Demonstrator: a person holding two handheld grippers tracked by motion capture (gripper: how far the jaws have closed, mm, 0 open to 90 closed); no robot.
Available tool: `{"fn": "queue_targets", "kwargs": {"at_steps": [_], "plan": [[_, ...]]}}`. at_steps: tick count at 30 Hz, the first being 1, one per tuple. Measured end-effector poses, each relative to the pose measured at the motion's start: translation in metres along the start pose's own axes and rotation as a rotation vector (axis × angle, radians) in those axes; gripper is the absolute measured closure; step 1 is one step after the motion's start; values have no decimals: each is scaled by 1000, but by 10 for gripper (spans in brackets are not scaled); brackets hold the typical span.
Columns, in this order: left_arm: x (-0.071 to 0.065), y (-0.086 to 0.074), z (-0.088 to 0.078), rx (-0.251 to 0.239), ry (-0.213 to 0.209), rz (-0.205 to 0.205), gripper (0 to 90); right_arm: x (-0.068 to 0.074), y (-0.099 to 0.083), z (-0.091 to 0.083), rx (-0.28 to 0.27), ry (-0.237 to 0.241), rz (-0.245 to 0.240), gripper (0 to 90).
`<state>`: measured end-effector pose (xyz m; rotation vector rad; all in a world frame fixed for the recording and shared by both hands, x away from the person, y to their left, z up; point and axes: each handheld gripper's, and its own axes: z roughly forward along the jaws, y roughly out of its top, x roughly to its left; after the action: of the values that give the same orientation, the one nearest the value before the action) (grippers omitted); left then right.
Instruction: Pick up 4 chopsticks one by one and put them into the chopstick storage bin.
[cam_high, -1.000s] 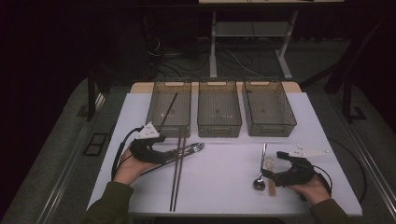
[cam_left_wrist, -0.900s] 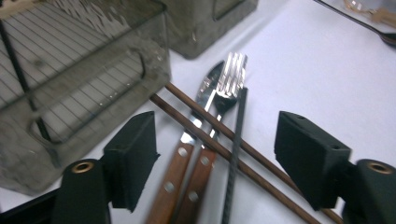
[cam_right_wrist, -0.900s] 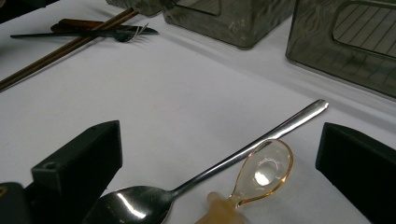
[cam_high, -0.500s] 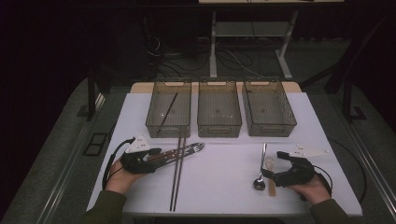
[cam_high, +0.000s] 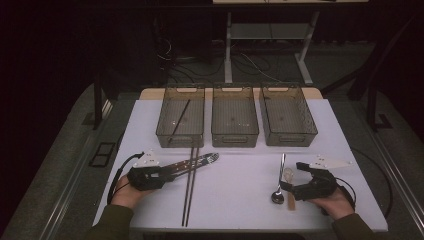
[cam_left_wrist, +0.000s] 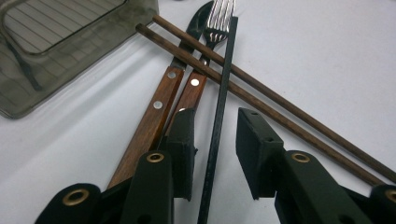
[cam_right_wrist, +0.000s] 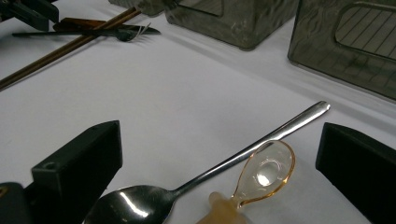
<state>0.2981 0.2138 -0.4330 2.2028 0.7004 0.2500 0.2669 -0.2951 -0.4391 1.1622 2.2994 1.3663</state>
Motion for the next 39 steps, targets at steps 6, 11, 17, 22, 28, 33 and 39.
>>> {"fn": "queue_targets", "kwargs": {"at_steps": [6,11,17,22,28,33,39], "plan": [[0,-1,4,8,-22,9,728,-1,0,1,8,-3,3,2],[2,-3,8,31,-25,7,759,-2,1,2,3,-1,5,2],[3,-6,14,73,-41,21,788,-1,1,1,1,4,1,2],[3,-7,14,63,-39,24,817,0,0,0,1,7,0,2],[3,-7,13,67,-45,36,847,0,0,0,-1,8,4,2],[4,-7,13,69,-49,36,853,-1,0,0,-2,6,3,3],[2,-5,13,66,-59,29,854,-1,0,0,-3,6,7,2]]}}
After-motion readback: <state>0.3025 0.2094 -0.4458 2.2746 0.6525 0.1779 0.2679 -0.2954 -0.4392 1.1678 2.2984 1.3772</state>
